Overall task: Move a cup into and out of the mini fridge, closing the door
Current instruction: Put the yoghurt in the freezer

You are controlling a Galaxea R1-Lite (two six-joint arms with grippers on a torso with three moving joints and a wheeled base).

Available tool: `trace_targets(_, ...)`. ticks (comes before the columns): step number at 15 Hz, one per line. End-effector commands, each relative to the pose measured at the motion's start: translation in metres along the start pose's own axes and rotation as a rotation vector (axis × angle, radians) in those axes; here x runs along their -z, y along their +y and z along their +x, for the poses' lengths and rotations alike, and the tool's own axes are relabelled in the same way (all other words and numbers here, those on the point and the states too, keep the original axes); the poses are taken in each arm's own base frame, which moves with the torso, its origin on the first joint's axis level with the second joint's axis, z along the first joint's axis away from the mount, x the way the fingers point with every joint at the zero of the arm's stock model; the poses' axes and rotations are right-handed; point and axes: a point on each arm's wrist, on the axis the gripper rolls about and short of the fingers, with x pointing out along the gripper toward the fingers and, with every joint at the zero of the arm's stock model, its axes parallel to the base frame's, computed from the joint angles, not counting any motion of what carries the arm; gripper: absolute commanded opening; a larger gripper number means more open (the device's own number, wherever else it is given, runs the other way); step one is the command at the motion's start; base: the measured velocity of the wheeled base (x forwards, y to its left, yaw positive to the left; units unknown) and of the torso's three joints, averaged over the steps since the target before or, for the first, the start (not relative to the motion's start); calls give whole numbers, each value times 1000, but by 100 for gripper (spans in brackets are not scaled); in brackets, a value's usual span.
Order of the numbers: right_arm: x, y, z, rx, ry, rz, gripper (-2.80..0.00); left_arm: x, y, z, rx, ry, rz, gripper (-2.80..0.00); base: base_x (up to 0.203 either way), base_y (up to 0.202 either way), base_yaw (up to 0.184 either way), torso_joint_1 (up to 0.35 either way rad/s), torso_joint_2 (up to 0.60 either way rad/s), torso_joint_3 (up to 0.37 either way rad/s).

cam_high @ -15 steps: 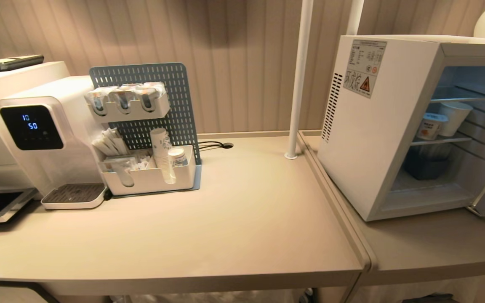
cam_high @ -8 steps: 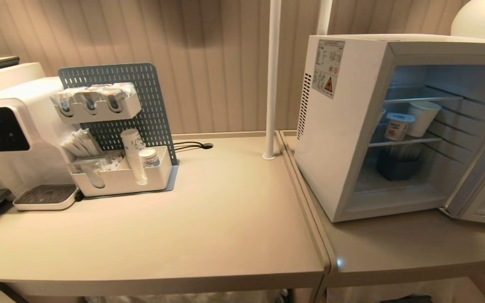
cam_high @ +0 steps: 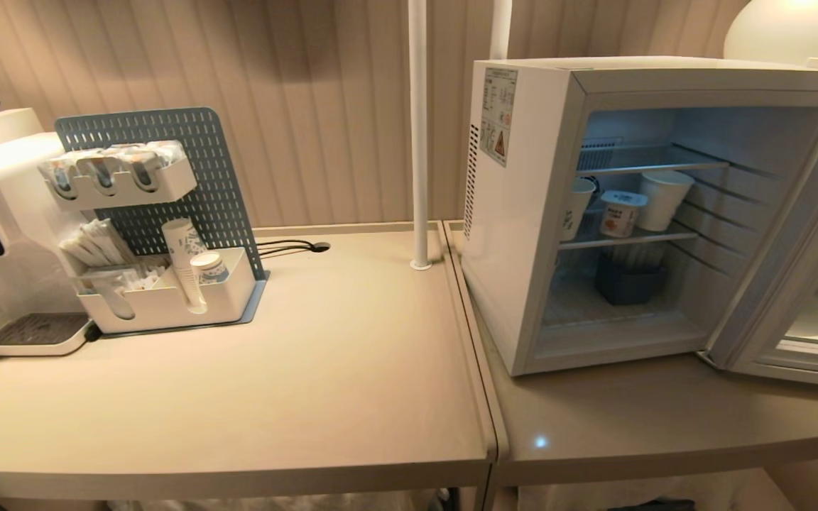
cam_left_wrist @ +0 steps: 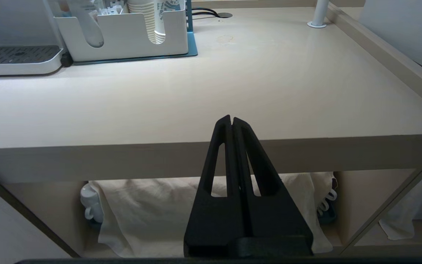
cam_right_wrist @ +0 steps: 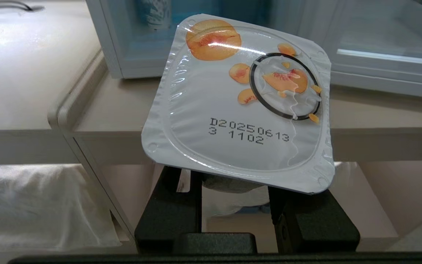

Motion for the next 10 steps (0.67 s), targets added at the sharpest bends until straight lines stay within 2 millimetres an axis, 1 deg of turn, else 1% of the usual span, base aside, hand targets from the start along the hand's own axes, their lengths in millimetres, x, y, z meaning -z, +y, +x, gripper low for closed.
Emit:
trace_targets(1,-12,-1,-3,3,-52,13,-280,0,0,0,0,1,0,-280,0,0,0,0,0,0)
trace_targets(2,-31,-1,-10,4,-106,20,-280,0,0,0,0,1,0,-280,0,0,0,0,0,0)
trace_targets(3,-54,-2,-15,2,-122,24,-280,0,0,0,0,1,0,-280,0,0,0,0,0,0)
trace_targets(4,-67,-3,-11,-6,-53,24,-280,0,0,0,0,2,0,-280,0,0,0,0,0,0)
trace_targets(5,-73,-3,1,-26,56,23,-280,0,0,0,0,1,0,-280,0,0,0,0,0,0)
trace_targets(7,-79,-2,33,-99,274,30,-280,0,0,0,0,1,0,-280,0,0,0,0,0,0)
trace_targets(10,-81,0,90,-182,481,35,-280,0,0,0,-1,1,-2,-280,0,0,0,0,0,0)
